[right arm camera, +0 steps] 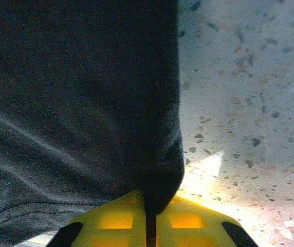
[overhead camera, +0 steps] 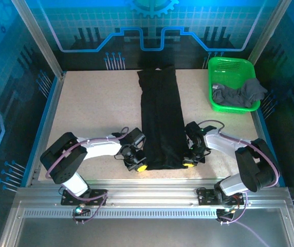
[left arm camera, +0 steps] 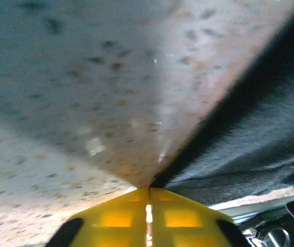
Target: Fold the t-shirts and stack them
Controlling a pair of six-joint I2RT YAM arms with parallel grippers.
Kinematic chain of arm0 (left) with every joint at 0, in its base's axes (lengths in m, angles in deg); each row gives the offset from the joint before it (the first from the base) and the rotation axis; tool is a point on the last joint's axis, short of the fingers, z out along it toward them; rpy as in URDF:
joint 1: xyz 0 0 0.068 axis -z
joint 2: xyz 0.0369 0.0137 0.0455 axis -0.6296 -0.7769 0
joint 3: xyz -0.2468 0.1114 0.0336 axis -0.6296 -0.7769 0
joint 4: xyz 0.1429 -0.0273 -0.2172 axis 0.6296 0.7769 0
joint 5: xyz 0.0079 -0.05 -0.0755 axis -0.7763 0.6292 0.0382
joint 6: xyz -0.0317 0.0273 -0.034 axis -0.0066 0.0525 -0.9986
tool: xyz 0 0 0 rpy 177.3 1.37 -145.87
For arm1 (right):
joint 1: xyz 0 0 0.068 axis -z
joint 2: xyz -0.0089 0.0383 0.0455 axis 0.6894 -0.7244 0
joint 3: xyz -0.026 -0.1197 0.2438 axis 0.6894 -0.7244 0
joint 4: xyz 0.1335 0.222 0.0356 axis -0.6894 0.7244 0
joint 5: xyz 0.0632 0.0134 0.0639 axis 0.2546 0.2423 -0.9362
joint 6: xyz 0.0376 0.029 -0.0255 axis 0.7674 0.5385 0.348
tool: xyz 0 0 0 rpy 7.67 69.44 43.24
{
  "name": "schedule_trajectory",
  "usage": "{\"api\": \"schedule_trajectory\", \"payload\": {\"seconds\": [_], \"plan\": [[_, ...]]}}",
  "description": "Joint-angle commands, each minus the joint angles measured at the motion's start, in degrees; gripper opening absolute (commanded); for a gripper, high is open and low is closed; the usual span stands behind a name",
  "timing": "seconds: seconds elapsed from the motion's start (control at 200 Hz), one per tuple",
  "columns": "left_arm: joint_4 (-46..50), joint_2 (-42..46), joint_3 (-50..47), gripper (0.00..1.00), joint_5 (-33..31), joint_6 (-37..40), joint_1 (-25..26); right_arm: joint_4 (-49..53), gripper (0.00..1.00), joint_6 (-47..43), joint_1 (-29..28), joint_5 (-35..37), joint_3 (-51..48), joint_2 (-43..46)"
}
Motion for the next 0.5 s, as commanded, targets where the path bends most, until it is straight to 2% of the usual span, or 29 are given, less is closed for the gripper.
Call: {"api": "schedule_trajectory", "payload": {"seconds": [0.0, 0.195, 0.345, 0.495], "plan": [[-9.0, -0.1, -1.6, 0.00, -2.9, -1.5, 1.5, 0.4, 0.03, 1.5, -2.6, -0.4, 0.4, 1.8], [-7.9, 5.8, -6.6, 0.00, -1.4, -4.3, 3.0, 3.7, 0.00, 3.4, -5.8, 0.2, -0.5, 5.1], [-12.4, 9.0, -11.4, 0.00, 1.0, -8.5, 4.7, 6.8, 0.00, 4.3, -7.7, 0.4, -0.6, 7.1], [-14.1, 9.4, -11.0, 0.00, 1.5, -9.5, 6.8, 9.8, 0.00, 5.7, -8.2, 0.6, -0.8, 11.0]]}}
